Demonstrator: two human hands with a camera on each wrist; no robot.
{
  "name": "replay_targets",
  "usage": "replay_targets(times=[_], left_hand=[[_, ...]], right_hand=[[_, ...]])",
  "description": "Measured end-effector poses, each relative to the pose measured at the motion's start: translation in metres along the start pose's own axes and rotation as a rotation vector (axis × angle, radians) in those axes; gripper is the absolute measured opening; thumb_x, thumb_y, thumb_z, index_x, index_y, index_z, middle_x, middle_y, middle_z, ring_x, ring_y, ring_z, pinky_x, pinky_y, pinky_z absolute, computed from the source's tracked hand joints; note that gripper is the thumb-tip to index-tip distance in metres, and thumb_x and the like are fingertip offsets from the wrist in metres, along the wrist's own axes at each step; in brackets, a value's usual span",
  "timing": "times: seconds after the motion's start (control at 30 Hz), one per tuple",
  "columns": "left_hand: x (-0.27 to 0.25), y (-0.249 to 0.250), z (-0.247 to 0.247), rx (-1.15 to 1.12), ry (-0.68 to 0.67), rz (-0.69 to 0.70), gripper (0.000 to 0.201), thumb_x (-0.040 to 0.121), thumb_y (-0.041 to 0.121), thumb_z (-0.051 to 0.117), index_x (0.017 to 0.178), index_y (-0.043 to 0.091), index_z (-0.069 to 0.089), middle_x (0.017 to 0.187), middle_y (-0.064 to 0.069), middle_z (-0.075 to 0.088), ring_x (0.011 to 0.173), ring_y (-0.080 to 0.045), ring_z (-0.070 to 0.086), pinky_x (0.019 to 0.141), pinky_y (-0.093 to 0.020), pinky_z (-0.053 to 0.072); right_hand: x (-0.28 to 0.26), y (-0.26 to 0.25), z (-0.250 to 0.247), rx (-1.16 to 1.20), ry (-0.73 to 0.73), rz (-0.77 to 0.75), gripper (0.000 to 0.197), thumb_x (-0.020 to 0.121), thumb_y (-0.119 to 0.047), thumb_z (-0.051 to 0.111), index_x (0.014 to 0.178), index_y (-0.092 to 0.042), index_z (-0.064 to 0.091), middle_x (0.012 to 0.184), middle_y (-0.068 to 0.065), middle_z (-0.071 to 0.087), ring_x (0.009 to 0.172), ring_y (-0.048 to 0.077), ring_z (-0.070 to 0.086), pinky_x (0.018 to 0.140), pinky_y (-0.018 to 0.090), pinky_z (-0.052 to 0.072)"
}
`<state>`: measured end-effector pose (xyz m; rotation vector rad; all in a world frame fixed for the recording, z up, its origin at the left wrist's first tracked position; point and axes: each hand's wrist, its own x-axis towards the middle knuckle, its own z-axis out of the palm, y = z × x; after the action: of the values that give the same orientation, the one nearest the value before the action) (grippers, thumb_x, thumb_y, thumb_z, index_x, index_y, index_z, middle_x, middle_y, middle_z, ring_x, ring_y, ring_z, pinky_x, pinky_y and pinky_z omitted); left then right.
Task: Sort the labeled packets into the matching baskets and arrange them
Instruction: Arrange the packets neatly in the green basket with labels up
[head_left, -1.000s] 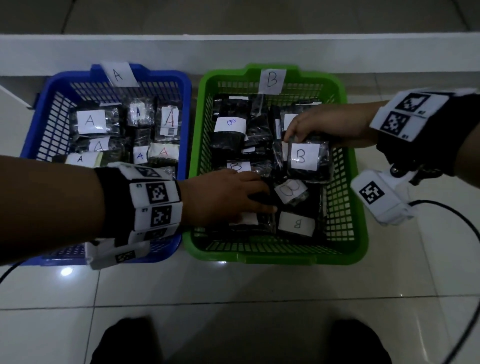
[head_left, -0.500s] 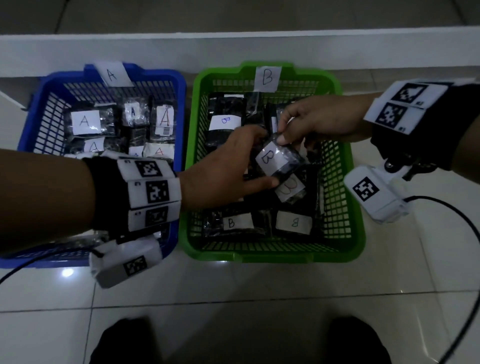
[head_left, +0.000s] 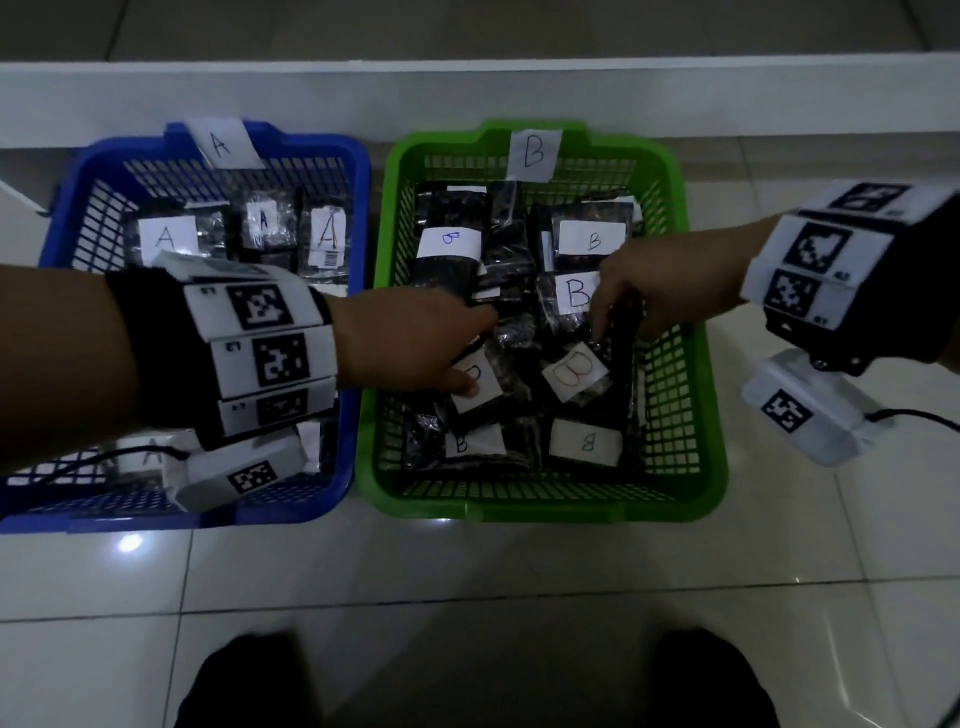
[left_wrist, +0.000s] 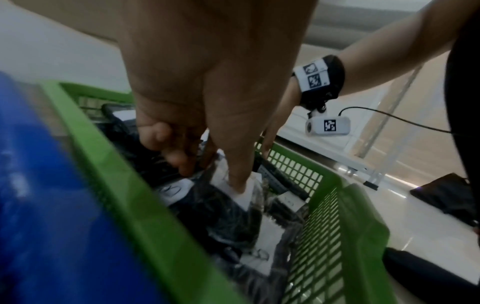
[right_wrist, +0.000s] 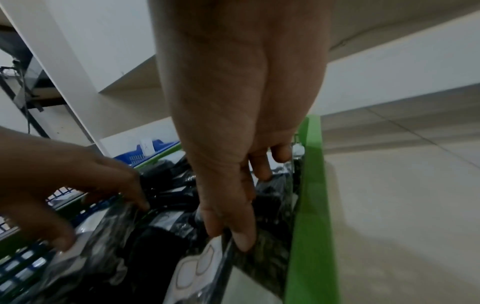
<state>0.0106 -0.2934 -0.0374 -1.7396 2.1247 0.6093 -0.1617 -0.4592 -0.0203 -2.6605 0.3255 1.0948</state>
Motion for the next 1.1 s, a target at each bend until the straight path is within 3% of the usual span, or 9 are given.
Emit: replay_targets(times=[0.1,0.27,0.37,0.43,0.5,0.63,0.8,1.0,1.1], left_hand=[[0.001,0.007,-0.002,0.161,0.052,0.005,0.068,0.088,0.053,0.054,0.139,0.016,0.028,0.129,-0.005,0.044,0.105,-0.020,0.054,0.069,-0.024,0.035],[0.006,0.031,-0.007,0.369,0.158,0.065,0.049,0.095,0.034,0.046,0.137,0.014,0.031,0.126,-0.007,0.045,0.095,-0.024,0.058,0.051,-0.025,0.031],[0.014,0.045,-0.013,0.302,0.207,0.174,0.041,0.096,0.036,0.040,0.131,0.016,0.040,0.127,-0.006,0.048,0.108,-0.024,0.054,0.073,-0.032,0.045],[0.022,0.052,-0.016,0.242,0.193,0.256,0.038,0.096,0.035,0.037,0.126,0.015,0.047,0.127,-0.006,0.051,0.114,-0.025,0.050,0.091,-0.037,0.045],[0.035,0.056,-0.014,0.191,0.140,0.290,0.036,0.097,0.033,0.035,0.122,0.013,0.050,0.125,-0.008,0.052,0.114,-0.026,0.050,0.097,-0.040,0.042],[0.053,0.060,-0.008,0.138,0.033,0.167,0.040,0.096,0.033,0.039,0.128,0.011,0.049,0.130,-0.010,0.052,0.118,-0.028,0.051,0.099,-0.042,0.044],[0.055,0.062,0.002,0.206,-0.064,0.157,0.057,0.099,0.028,0.036,0.150,0.021,0.012,0.149,-0.014,0.028,0.128,-0.033,0.043,0.097,-0.041,0.043],[0.062,0.060,0.003,0.237,-0.005,0.159,0.056,0.099,0.026,0.036,0.150,0.014,0.014,0.149,-0.011,0.028,0.131,-0.029,0.039,0.098,-0.039,0.041],[0.065,0.065,-0.002,0.286,0.043,0.202,0.048,0.098,0.022,0.040,0.144,0.020,0.025,0.135,-0.010,0.037,0.118,-0.029,0.049,0.081,-0.038,0.047]], right_hand=[[0.003,-0.001,0.012,-0.053,0.022,-0.064,0.033,0.078,-0.015,0.071,0.108,-0.028,0.069,0.101,-0.001,0.066,0.095,0.018,0.061,0.080,0.030,0.050],[0.003,0.002,0.011,0.073,-0.023,-0.049,0.013,0.081,-0.016,0.070,0.091,-0.025,0.070,0.096,-0.001,0.064,0.084,0.013,0.059,0.069,0.020,0.044],[-0.003,0.004,-0.002,0.224,-0.087,0.012,0.013,0.081,-0.016,0.071,0.079,-0.026,0.063,0.081,-0.004,0.066,0.066,0.003,0.055,0.057,0.010,0.042],[-0.007,0.005,-0.012,0.294,-0.111,0.041,0.012,0.080,-0.015,0.071,0.078,-0.025,0.065,0.076,-0.002,0.069,0.058,-0.001,0.056,0.059,0.014,0.043],[-0.011,0.006,-0.022,0.331,-0.064,0.080,0.009,0.081,-0.015,0.070,0.080,-0.024,0.066,0.072,-0.008,0.068,0.054,-0.007,0.055,0.063,0.021,0.043],[-0.023,0.011,-0.038,0.355,0.152,0.217,0.003,0.082,-0.019,0.064,0.083,-0.017,0.067,0.076,-0.003,0.064,0.066,0.008,0.054,0.058,0.025,0.041],[-0.032,0.017,-0.034,0.328,0.229,0.279,0.011,0.083,-0.022,0.061,0.077,-0.014,0.065,0.082,0.009,0.068,0.069,0.020,0.055,0.060,0.029,0.042],[-0.035,0.026,-0.022,0.364,0.262,0.293,0.012,0.085,-0.023,0.059,0.084,-0.014,0.066,0.086,0.011,0.070,0.075,0.027,0.061,0.057,0.027,0.041],[-0.036,0.027,-0.018,0.387,0.287,0.280,0.015,0.086,-0.018,0.058,0.087,-0.006,0.066,0.085,0.014,0.069,0.067,0.021,0.055,0.054,0.024,0.036]])
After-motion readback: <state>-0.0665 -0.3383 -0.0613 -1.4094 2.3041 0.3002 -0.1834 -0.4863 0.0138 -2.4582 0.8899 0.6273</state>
